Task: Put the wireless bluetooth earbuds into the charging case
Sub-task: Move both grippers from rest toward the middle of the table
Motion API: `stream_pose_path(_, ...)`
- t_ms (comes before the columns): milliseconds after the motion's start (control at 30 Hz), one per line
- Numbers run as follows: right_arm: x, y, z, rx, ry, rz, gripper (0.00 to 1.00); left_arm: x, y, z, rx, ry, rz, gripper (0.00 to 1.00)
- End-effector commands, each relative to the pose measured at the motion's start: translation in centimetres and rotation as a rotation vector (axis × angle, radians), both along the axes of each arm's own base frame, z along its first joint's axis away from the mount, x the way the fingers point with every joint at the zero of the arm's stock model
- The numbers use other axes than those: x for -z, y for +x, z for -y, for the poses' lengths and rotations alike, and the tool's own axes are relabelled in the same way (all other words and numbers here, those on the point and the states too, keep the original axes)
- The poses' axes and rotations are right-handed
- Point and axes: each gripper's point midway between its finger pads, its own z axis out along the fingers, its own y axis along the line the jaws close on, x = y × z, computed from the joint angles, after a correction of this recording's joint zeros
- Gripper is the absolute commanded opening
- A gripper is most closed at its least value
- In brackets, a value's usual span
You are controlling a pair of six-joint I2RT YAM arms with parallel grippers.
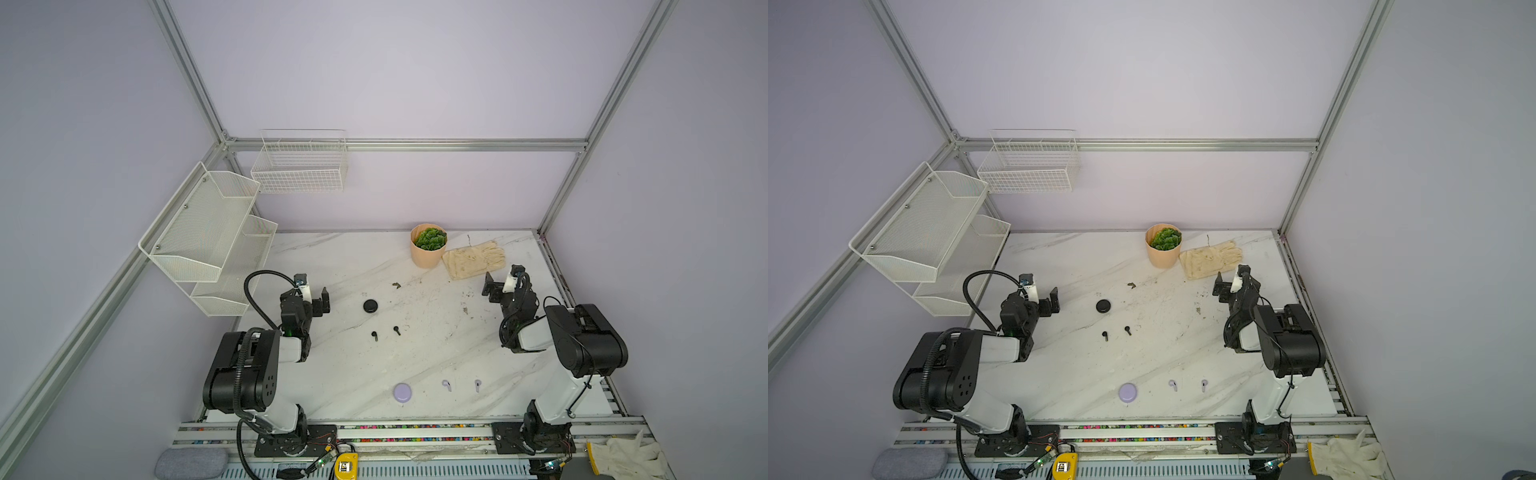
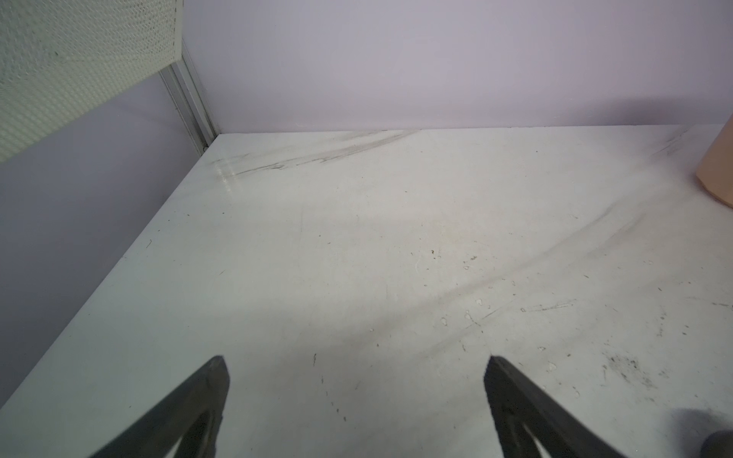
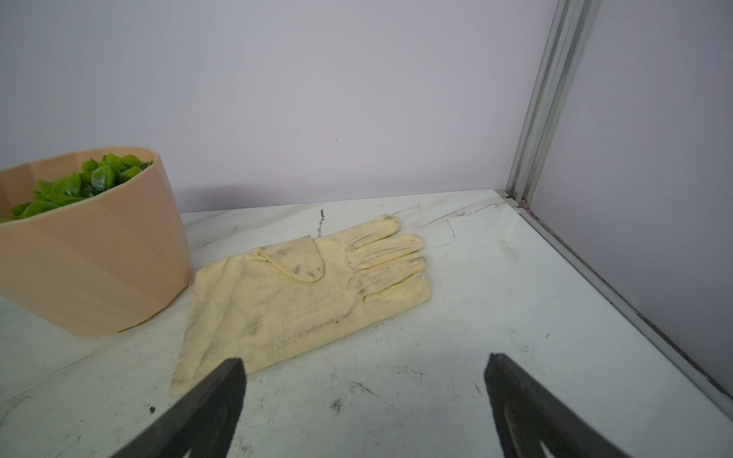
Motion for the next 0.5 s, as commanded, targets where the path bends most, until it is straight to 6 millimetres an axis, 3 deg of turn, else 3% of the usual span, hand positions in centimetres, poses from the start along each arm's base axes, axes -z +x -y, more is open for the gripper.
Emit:
stream_pose_path(0,-1.6,0.4,0.7,0.040,0.011,0.029,0.97,-1.0,-0.4,-0.2,-0.021,-0.001,0.051,1.00)
stream_pose_path(100,-4.1,1.1,0.4,0.130,-0.030,-0.014,0.97,-3.0,-0.8,-2.2,-0.179,0.015,0.049,1.00)
stream_pose_path(200,-6.0,1.5,-2.3,0.251,0.022,-0.062,0.97,-6.2,-1.1,-1.3,-0.206,0.058,0.034,1.00)
stream_pose_path(300,-5.5,2.5,-10.5,0.050,0.116,-0.137,0.97,-7.3,-0.7,0.3,-0.237,-0.040,-0.051,1.00)
stream_pose_path(367,-4.4,1.9,-17.3,-0.117,0.130,-0.205,0.97,-6.2,-0.5,1.8,-0.243,-0.117,-0.156,1.00)
stream_pose_path(467,-2.1,0.9,-24.1,-0.290,0.222,-0.413,0.97,-3.2,-1.4,2.3,-0.310,-0.233,-0.302,1.00)
